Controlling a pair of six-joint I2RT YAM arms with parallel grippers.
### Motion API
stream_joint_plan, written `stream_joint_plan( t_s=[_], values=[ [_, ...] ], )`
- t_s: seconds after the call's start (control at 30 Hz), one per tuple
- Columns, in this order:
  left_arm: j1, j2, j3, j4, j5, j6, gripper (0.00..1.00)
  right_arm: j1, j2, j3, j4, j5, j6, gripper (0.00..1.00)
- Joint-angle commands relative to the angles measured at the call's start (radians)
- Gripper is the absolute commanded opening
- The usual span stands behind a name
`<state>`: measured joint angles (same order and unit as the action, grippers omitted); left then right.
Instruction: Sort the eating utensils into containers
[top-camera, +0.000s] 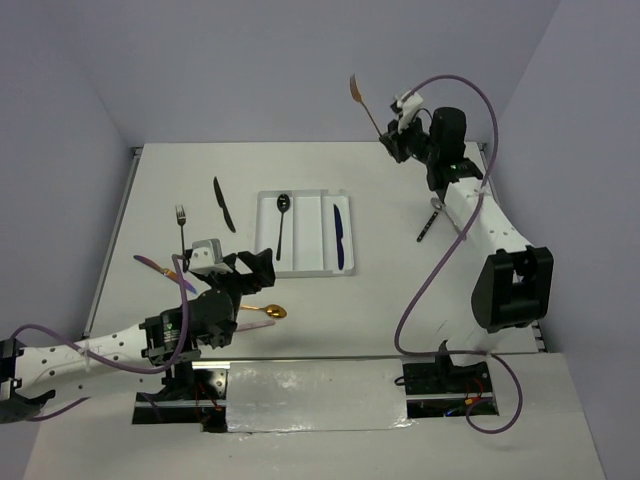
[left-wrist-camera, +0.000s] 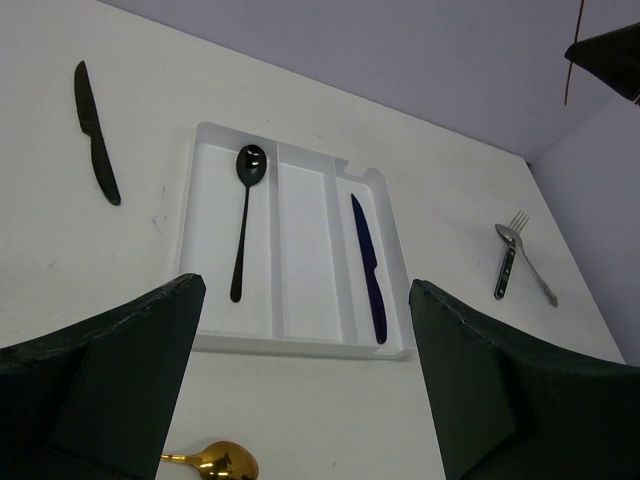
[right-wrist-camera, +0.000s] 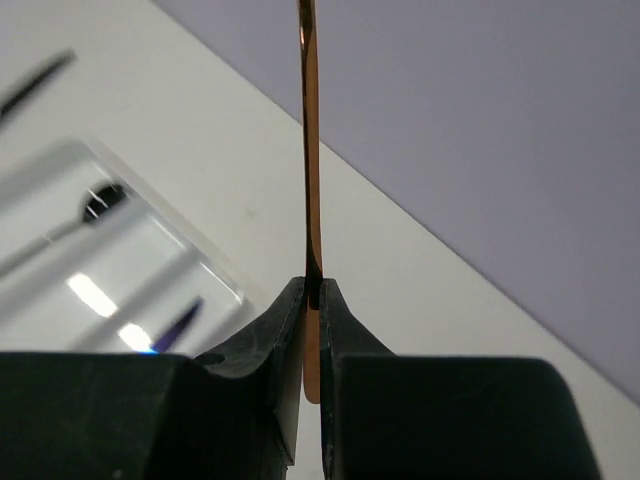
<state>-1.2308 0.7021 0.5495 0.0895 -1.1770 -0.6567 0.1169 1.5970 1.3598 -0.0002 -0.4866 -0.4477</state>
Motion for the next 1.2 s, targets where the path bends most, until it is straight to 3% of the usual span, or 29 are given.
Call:
stream_joint_plan(
  t_s=[0.0, 0.1, 0.2, 0.3, 0.57, 0.67, 1.0, 1.17],
  values=[
    [0.004, -0.033, -0.011, 0.018, -0.05, 0.0, 0.96, 0.026, 0.058, 0.152, 0.005, 0.025, 0.437, 0.0],
    [0.004, -0.039, -0.01, 0.013, -0.059, -0.001, 0.96, 0.05, 0.09, 0.205, -0.029, 0.017, 0.683, 0.0],
    [0.004, -0.038, -0.008, 0.01, -0.058, -0.003, 0.96, 0.081, 0.119, 0.142, 0.087, -0.026, 0.911, 0.0],
    [0.004, -0.03, -0.005, 0.012, -0.055, -0.001, 0.96, 0.139, 0.136, 0.069, 0.171, -0.02, 1.009, 0.0],
    [0.005, -0.044, -0.003, -0.004, -0.056, -0.012, 0.96, 0.363, 0.083, -0.166, 0.221, 0.399, 1.132, 0.0],
    [0.004, -0.055, -0.008, 0.0, -0.055, -0.011, 0.96, 0.435, 0.112, -0.2, 0.203, 0.482, 1.181, 0.0],
    [0.004, -0.044, -0.003, -0.001, -0.05, -0.009, 0.96, 0.573, 0.195, -0.205, 0.063, 0.698, 1.247, 0.0],
    [0.005, -0.041, -0.005, 0.006, -0.05, -0.004, 0.96, 0.579, 0.254, -0.171, 0.031, 0.694, 1.201, 0.0]
  ],
)
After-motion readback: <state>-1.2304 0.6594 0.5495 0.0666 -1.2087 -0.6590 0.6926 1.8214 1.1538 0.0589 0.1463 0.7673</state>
